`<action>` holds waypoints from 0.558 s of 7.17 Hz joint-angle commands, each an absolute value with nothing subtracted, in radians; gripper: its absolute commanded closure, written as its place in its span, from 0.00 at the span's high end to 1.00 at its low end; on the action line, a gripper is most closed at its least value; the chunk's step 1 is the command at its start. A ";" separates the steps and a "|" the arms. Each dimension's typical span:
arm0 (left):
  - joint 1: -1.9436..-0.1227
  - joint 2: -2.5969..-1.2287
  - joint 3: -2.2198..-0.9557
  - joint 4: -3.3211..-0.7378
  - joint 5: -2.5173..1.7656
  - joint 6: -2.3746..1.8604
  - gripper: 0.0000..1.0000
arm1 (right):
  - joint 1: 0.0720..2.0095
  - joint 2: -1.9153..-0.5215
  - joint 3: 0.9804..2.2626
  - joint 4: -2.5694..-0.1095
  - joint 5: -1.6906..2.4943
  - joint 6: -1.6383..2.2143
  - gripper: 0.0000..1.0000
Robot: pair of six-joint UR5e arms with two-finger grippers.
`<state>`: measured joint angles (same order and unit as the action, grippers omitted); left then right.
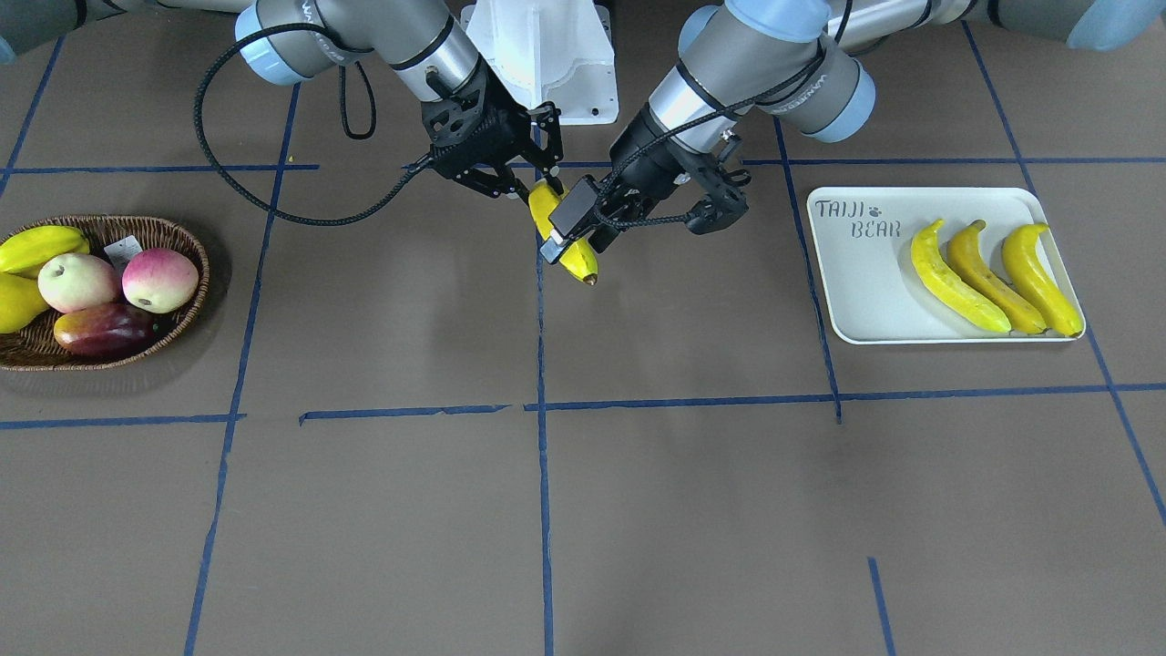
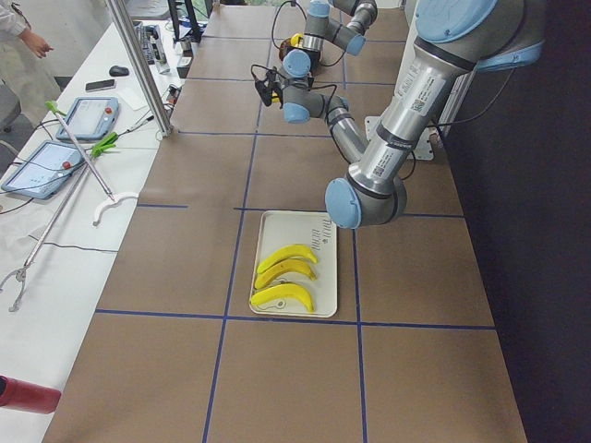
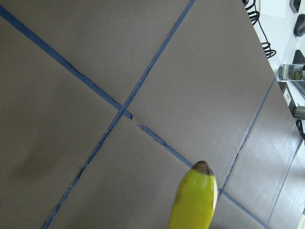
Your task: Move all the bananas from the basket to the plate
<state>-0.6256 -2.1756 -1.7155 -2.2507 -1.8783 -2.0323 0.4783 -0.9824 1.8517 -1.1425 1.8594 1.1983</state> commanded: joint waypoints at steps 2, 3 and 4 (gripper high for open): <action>-0.606 -2.175 -1.712 -2.253 -1.876 -2.034 0.16 | 0.476 -0.977 1.858 -1.143 1.867 1.201 0.28; -0.607 -2.171 -1.715 -2.252 -1.875 -2.034 0.00 | 0.476 -0.977 1.861 -1.141 1.868 1.203 0.76; -0.609 -2.166 -1.717 -2.250 -1.875 -2.034 0.00 | 0.480 -0.979 1.871 -1.152 1.884 1.204 0.99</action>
